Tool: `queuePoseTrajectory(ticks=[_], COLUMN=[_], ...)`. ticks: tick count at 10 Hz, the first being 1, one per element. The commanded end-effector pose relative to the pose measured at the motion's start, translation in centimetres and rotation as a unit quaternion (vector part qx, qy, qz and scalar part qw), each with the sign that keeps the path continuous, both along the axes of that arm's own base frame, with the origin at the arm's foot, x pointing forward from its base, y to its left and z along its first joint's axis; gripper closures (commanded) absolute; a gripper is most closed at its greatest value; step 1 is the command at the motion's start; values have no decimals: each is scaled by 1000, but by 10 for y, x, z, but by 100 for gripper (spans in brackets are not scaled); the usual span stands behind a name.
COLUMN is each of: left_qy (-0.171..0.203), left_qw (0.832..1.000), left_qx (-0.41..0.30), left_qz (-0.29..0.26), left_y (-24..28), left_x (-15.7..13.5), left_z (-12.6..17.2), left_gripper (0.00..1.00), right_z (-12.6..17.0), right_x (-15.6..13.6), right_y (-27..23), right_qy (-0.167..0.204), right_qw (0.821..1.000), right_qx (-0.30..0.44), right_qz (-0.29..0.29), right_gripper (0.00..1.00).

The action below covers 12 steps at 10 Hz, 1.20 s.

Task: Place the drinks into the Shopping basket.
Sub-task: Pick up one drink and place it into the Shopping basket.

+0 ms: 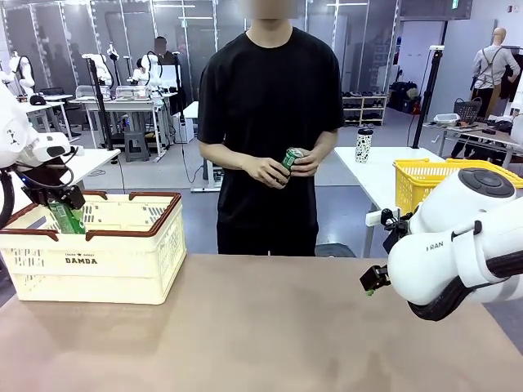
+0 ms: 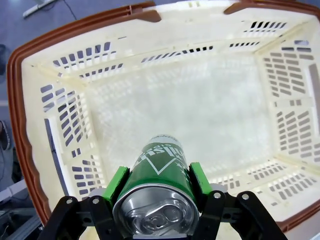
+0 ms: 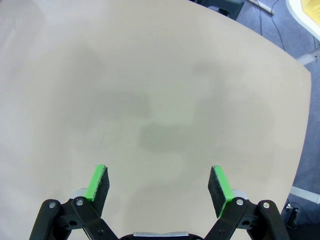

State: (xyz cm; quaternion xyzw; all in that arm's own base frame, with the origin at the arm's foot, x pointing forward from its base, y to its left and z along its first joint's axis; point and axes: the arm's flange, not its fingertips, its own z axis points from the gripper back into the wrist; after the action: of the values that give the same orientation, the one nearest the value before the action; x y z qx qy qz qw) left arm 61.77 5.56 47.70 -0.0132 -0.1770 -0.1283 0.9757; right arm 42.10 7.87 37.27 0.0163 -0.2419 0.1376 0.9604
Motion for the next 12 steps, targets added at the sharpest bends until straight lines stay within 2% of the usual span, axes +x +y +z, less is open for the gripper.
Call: queuePoseTrajectory(ticks=[1, 4, 5, 6, 7, 8, 9, 12], left_qy=[-5, -11, -25, -17, -24, -50, -7, -7], left_qw=[1000, 1000, 1000, 1000, 999, 998, 1000, 1000], left_qx=[-5, 4, -1, -7, -22, -47, 0, 0], left_qz=[10, -4, -2, 5, -3, -11, 2, 2], left_y=[7, 13, 9, 6, 1, -12, 1, 1], left_x=[10, 23, 24, 22, 18, 6, 18, 18], left_z=[-3, -22, -19, -20, -15, 2, -26, -26], left_gripper=[40, 40, 40, 40, 40, 40, 40, 40], right_z=[0, 0, 0, 0, 0, 0, 0, 0], right_x=[0, 0, 0, 0, 0, 0, 0, 0], right_y=[-1, -1, -1, -1, -1, -1, -1, -1], right_qy=[0, 0, 0, 0, 0, 0, 0, 0], right_qw=[1000, 1000, 1000, 1000, 1000, 1000, 1000, 1000], right_qx=[0, 0, 0, 0, 0, 0, 0, 0], right_qz=[2, 2, 2, 2, 2, 2, 2, 2], right_gripper=[0, 0, 0, 0, 0, 0, 0, 0])
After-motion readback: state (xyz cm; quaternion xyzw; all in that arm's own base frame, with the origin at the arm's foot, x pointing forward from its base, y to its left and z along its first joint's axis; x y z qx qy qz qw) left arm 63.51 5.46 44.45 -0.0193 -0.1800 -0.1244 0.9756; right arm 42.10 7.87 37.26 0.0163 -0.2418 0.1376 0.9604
